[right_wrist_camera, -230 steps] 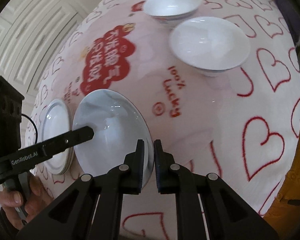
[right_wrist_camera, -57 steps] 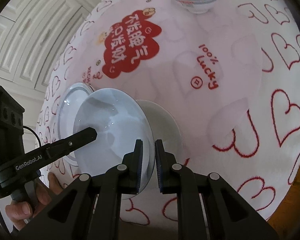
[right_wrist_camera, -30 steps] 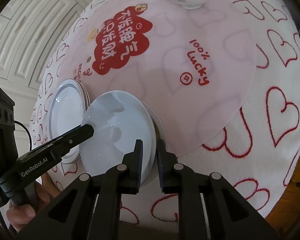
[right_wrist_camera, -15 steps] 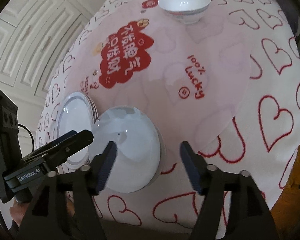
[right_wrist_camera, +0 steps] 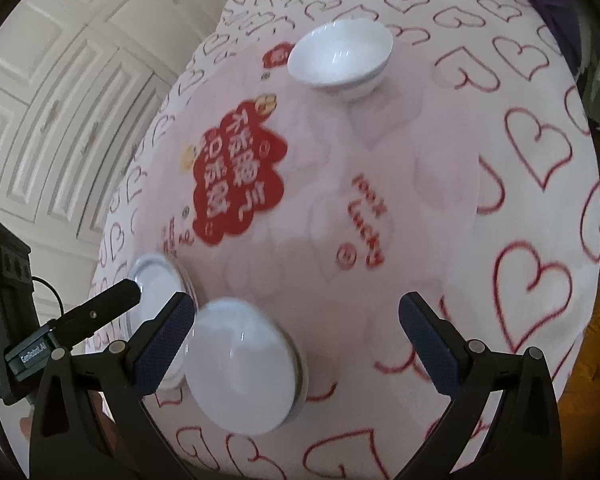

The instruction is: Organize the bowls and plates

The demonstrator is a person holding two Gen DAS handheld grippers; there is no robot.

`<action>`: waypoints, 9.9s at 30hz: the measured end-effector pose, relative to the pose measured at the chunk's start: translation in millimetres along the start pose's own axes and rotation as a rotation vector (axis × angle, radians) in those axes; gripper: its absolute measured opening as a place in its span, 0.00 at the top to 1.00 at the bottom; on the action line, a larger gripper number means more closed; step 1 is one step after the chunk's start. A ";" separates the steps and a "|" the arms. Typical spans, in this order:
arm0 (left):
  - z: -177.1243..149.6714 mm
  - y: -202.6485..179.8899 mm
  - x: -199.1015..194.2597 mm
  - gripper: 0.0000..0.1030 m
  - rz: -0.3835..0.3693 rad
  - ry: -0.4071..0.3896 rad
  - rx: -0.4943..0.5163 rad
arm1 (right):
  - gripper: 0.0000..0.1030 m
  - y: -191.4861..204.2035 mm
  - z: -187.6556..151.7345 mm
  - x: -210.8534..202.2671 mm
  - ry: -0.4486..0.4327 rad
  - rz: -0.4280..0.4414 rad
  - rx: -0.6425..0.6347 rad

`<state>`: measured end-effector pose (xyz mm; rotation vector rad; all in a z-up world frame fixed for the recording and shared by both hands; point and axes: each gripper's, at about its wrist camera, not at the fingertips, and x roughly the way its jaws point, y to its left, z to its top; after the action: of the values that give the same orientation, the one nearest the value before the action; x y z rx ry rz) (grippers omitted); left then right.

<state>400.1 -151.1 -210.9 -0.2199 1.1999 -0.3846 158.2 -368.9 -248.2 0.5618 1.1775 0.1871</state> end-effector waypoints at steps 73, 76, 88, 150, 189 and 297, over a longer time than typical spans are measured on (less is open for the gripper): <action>133.3 -50.3 165.7 0.97 -0.156 0.020 -0.146 | 0.88 -18.4 130.9 36.2 -0.026 -0.092 -0.059; 111.0 -44.9 132.8 0.97 -0.159 0.009 -0.145 | 0.88 -5.4 113.8 22.1 -0.029 -0.093 -0.076; 34.9 -17.9 12.3 0.97 -0.153 -0.040 -0.142 | 0.87 49.9 31.1 -26.1 -0.022 -0.077 -0.139; -98.9 -7.3 -12.3 0.90 -0.022 0.044 -0.098 | 0.64 43.1 -87.9 9.5 0.202 -0.181 -0.193; -111.1 45.0 16.9 0.09 -0.149 0.193 -0.349 | 0.00 8.1 -59.6 26.9 0.180 -0.086 -0.042; -78.3 172.6 -82.8 0.11 0.133 0.014 -0.375 | 0.00 179.0 -47.8 128.0 0.227 0.078 -0.159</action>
<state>331.1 43.0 -230.2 -0.4581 1.2867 -0.0418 190.7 -147.7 -274.9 0.4549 1.3473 0.4160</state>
